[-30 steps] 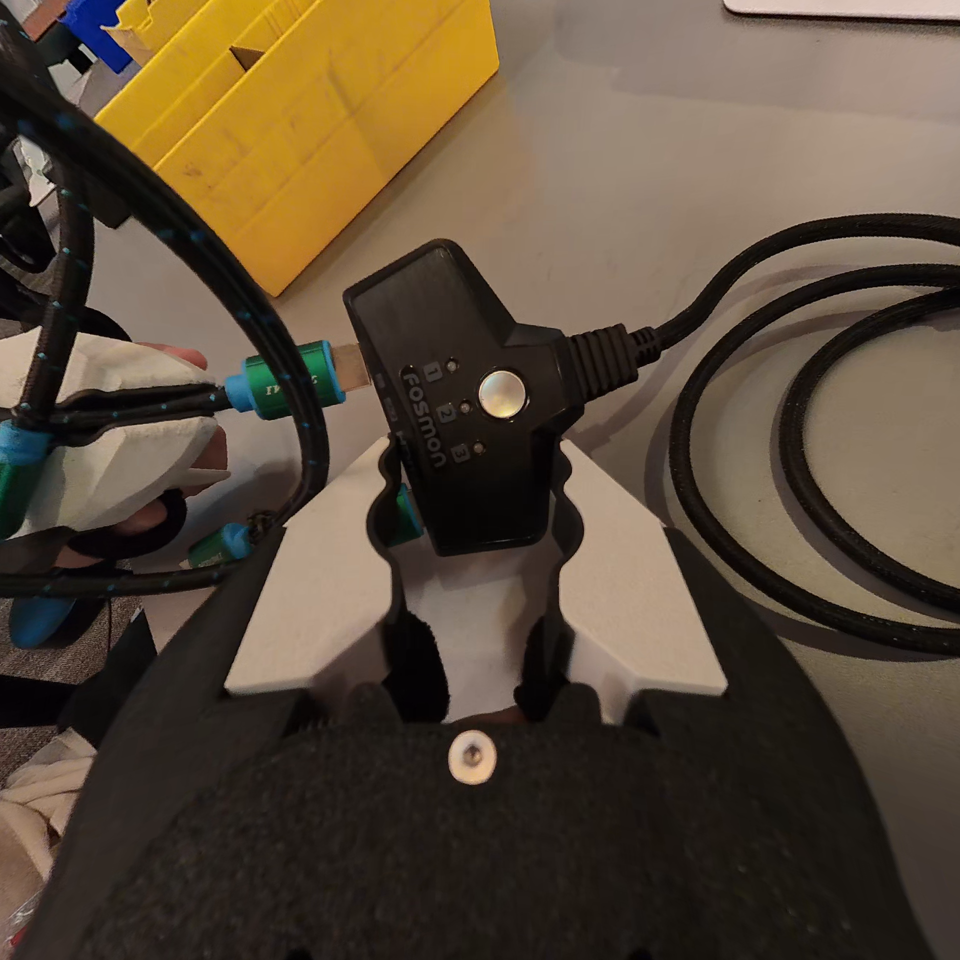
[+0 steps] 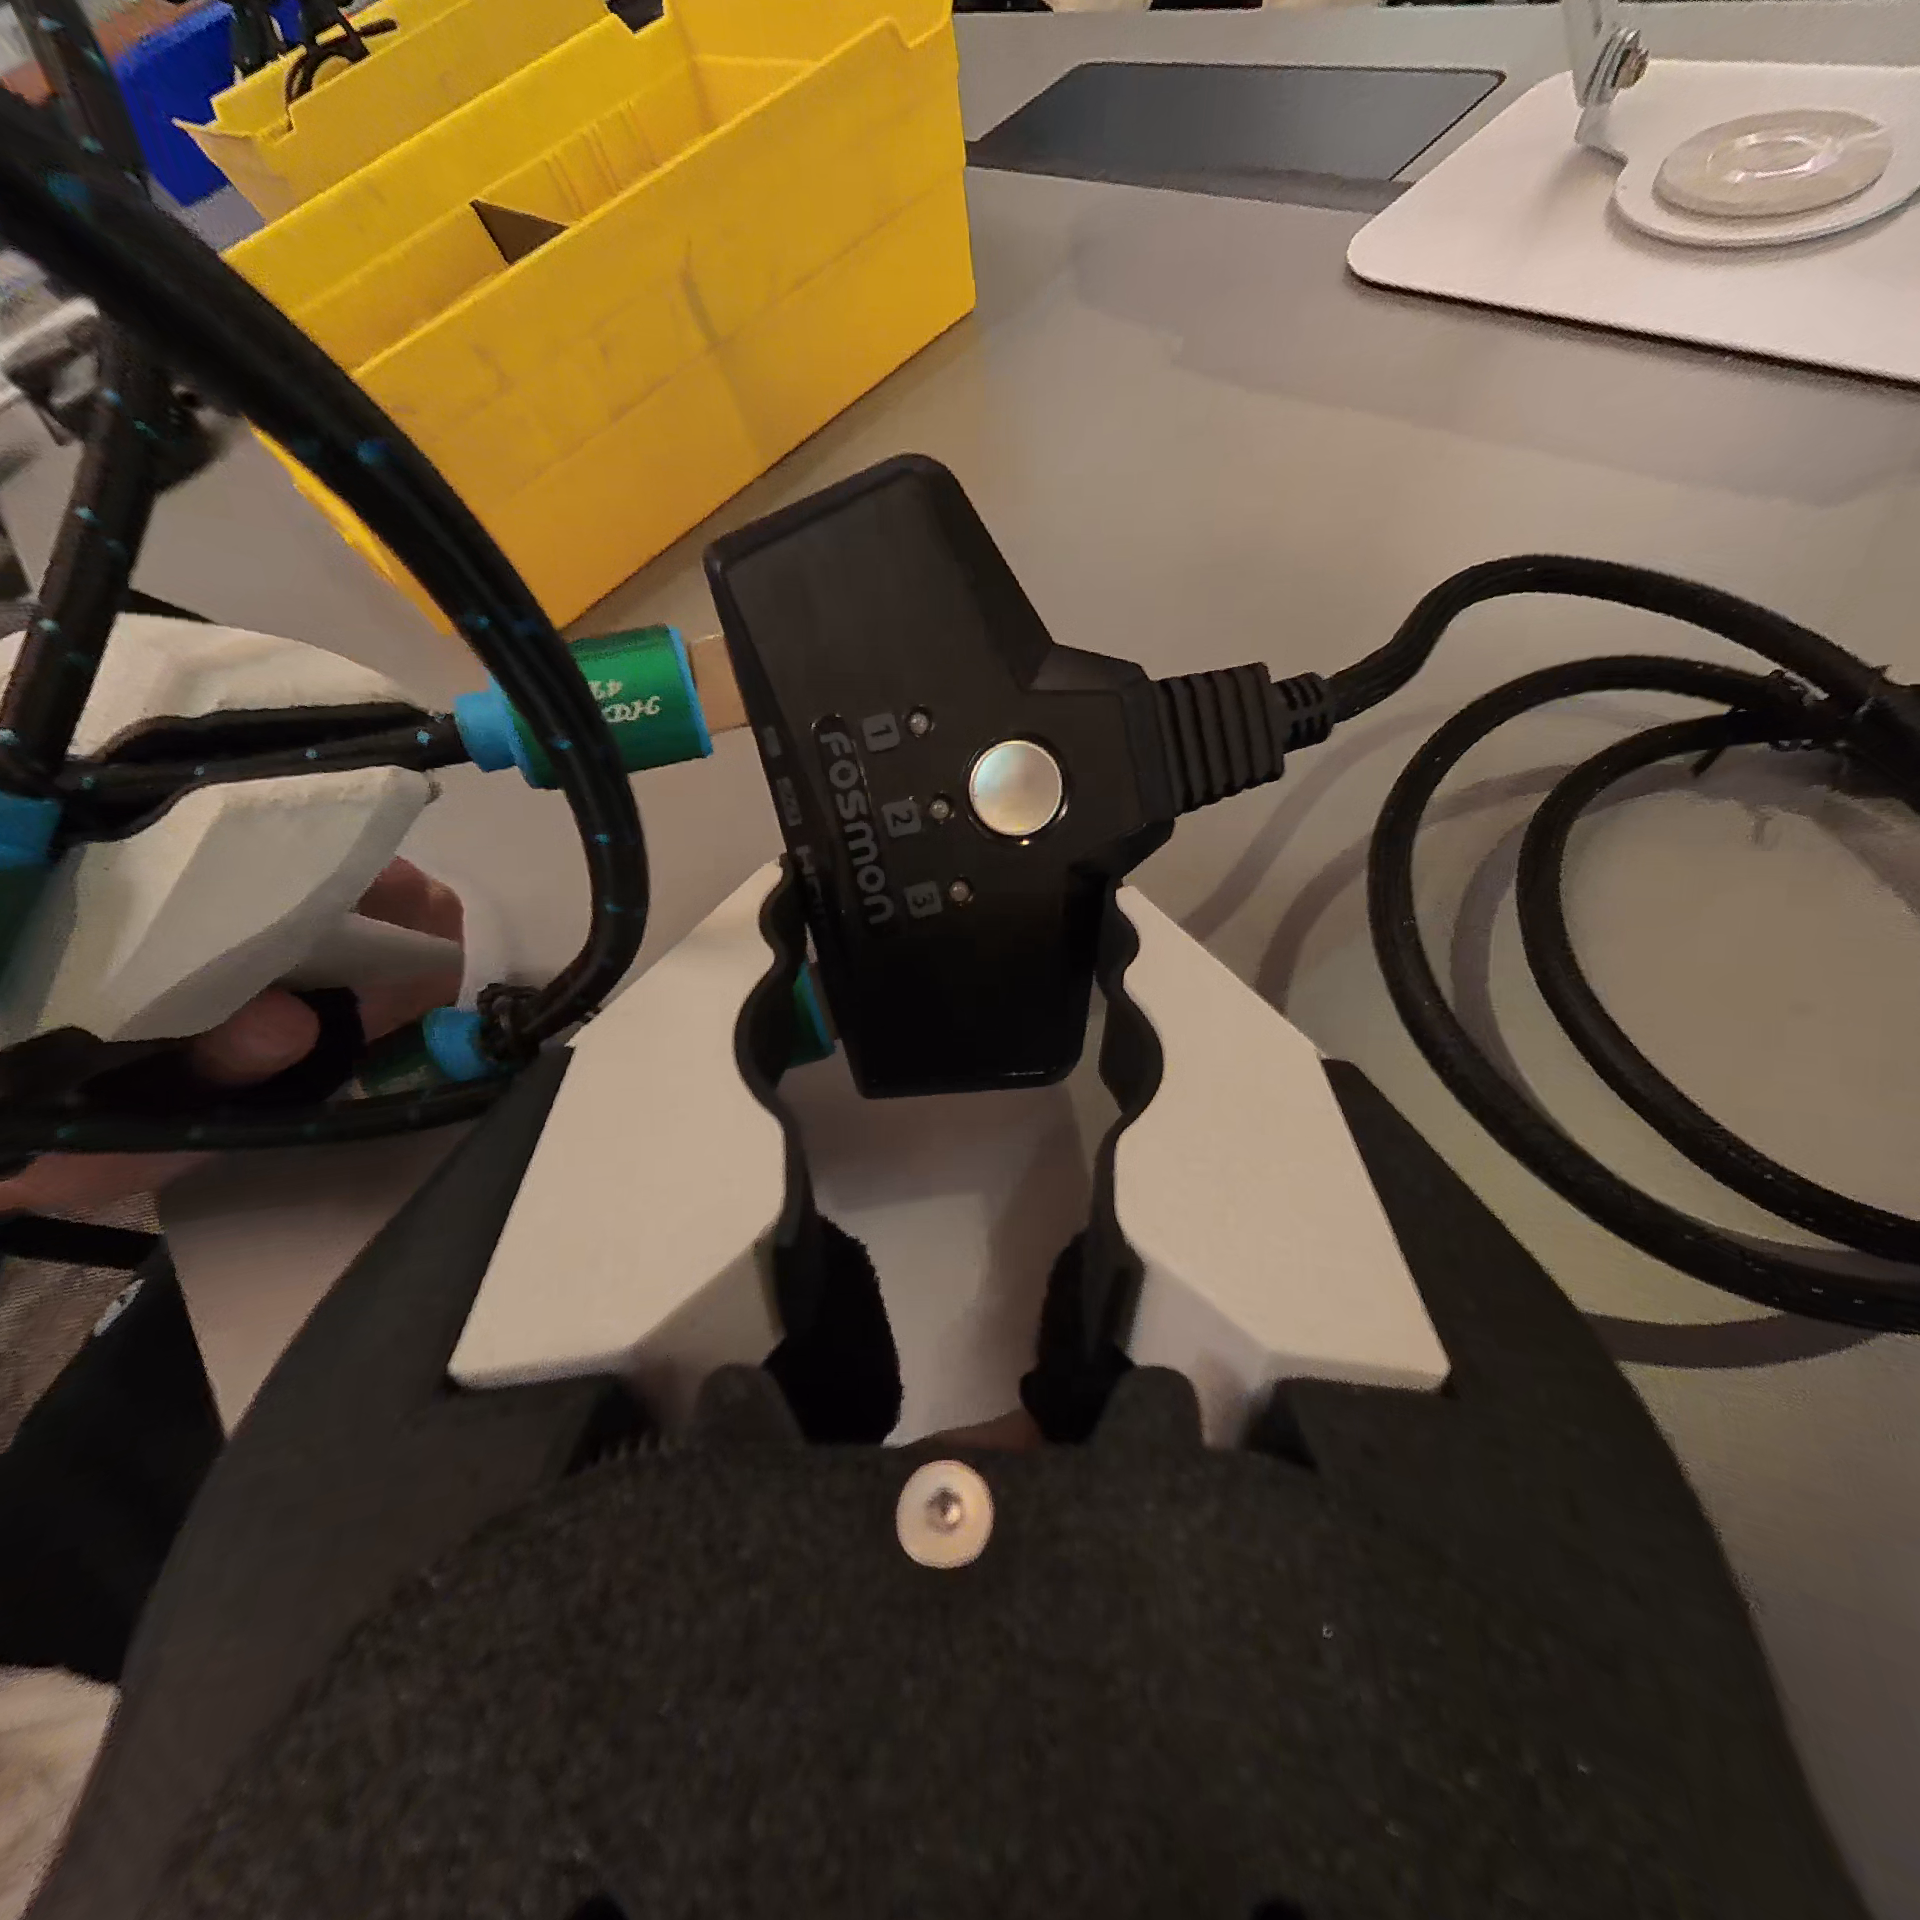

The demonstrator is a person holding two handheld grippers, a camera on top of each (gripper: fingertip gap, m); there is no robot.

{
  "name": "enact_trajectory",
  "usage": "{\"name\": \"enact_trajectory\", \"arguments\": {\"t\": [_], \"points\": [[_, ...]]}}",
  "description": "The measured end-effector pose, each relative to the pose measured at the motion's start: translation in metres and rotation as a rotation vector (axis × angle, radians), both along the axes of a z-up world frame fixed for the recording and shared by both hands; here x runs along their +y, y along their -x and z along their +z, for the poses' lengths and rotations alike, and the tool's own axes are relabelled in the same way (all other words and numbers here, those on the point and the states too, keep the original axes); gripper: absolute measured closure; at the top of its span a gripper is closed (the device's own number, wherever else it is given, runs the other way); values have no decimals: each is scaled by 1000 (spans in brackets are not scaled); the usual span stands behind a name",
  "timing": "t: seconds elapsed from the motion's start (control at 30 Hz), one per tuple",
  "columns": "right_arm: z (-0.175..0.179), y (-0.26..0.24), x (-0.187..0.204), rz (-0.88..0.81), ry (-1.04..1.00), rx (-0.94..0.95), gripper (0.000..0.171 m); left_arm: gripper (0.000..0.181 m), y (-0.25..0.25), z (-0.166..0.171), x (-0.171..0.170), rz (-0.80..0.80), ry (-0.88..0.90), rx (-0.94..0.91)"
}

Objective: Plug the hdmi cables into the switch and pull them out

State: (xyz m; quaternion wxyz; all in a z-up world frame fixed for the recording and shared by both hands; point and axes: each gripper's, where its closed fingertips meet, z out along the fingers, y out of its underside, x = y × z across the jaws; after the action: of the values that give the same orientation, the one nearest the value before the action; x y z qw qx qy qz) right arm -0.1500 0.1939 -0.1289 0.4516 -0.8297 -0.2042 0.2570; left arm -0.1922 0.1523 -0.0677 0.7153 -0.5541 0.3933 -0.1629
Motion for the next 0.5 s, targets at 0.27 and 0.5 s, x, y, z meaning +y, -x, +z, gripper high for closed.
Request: {"name": "enact_trajectory", "arguments": {"t": [0.27, 0.5], "points": [[-5, 0, -3, 33, 43, 19, 116, 175, -7, 1, -4, -17, -1, -27], [4, 0, 1, 43, 14, 62, 112, 175, -4, 7, -3, -22, 10, 2]]}}
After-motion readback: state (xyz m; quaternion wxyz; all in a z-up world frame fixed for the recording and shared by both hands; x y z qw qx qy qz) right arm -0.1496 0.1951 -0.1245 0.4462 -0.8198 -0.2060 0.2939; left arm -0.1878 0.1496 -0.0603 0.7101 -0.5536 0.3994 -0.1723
